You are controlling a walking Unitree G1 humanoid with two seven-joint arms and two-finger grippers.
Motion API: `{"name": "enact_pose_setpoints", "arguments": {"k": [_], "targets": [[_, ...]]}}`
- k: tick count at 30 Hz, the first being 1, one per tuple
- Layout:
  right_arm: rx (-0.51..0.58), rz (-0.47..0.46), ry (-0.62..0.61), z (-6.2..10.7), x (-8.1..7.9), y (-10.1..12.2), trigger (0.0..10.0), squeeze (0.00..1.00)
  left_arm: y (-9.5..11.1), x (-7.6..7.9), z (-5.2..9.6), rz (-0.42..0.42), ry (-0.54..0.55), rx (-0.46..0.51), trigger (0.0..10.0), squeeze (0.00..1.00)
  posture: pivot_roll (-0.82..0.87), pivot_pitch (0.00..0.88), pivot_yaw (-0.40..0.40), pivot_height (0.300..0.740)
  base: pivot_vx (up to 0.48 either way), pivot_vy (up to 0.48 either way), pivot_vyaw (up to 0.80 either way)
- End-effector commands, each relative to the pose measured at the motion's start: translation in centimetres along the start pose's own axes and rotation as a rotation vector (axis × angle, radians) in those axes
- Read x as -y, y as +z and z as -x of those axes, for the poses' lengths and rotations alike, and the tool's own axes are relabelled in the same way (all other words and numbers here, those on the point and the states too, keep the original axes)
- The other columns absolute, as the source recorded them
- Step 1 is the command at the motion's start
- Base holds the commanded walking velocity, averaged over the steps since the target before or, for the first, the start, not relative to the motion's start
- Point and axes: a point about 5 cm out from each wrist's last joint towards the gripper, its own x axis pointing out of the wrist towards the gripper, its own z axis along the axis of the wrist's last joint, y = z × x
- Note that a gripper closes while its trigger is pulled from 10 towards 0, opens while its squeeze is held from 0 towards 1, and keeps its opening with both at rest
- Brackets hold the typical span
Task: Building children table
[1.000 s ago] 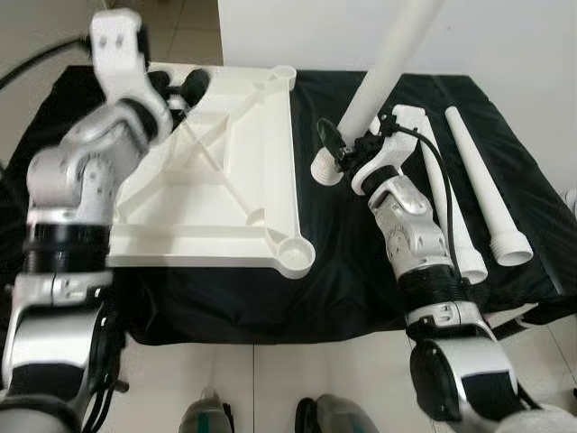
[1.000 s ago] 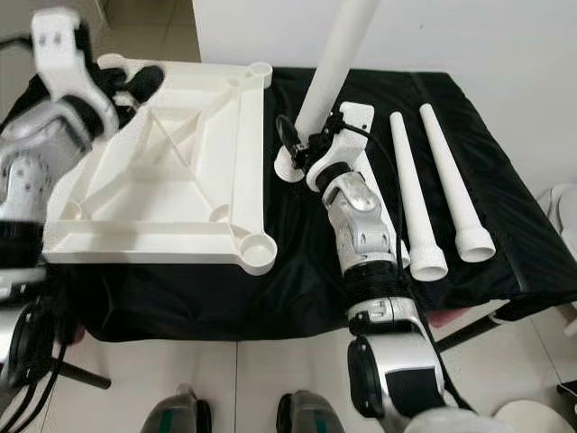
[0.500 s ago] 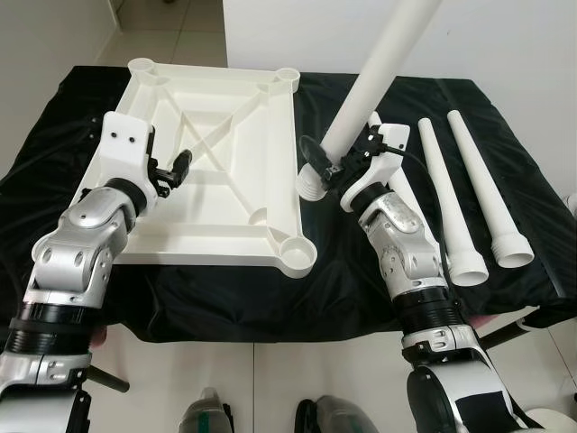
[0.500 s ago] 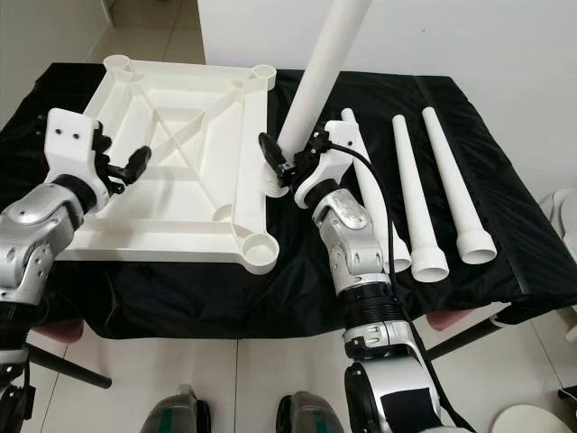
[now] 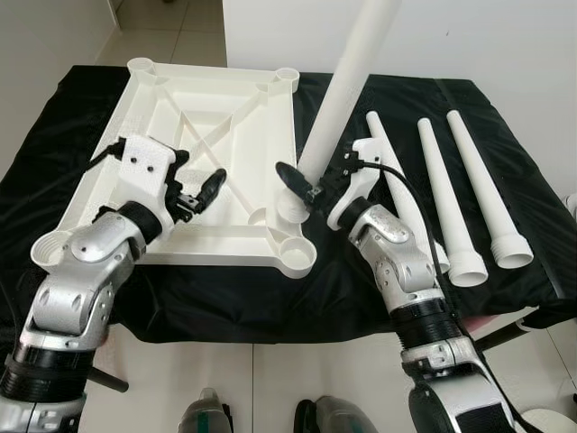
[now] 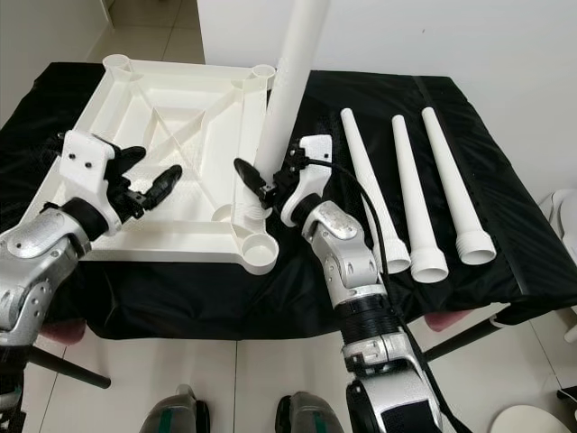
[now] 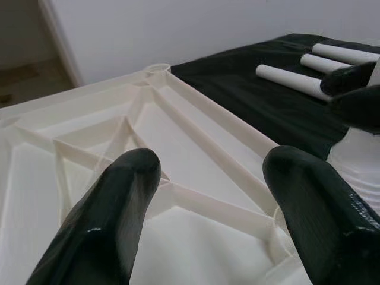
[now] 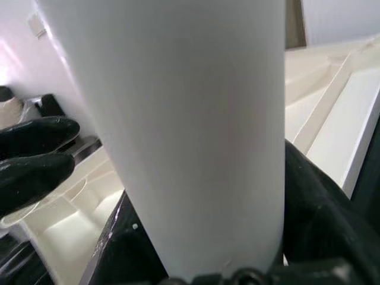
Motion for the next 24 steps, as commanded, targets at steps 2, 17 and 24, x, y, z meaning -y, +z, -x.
{"name": "enact_pose_setpoints", "arguments": {"k": [2, 17, 24], "targets": [[-0.008, -0.01, 0.028, 0.2, -0.3, 0.2, 10.0, 0.0, 0.3, 0.7, 0.3, -0.014, -0.083, 0.013, 10.0, 0.0, -0.04, 0.036, -0.033, 0.74, 0.0, 0.0, 0.0], [0.128, -0.074, -0.075, 1.0, 1.3, 2.6, 10.0, 0.0, -2.7, 1.6, 1.9, -0.169, -0.307, -0.182, 10.0, 0.0, -0.05, 0.047, -0.02, 0.74, 0.0, 0.0, 0.0], [0.168, -0.064, -0.129, 1.5, 2.5, 3.6, 10.0, 0.0, -4.1, 1.4, 1.5, -0.208, -0.342, -0.256, 10.0, 0.0, -0.06, 0.045, -0.009, 0.74, 0.0, 0.0, 0.0]]}}
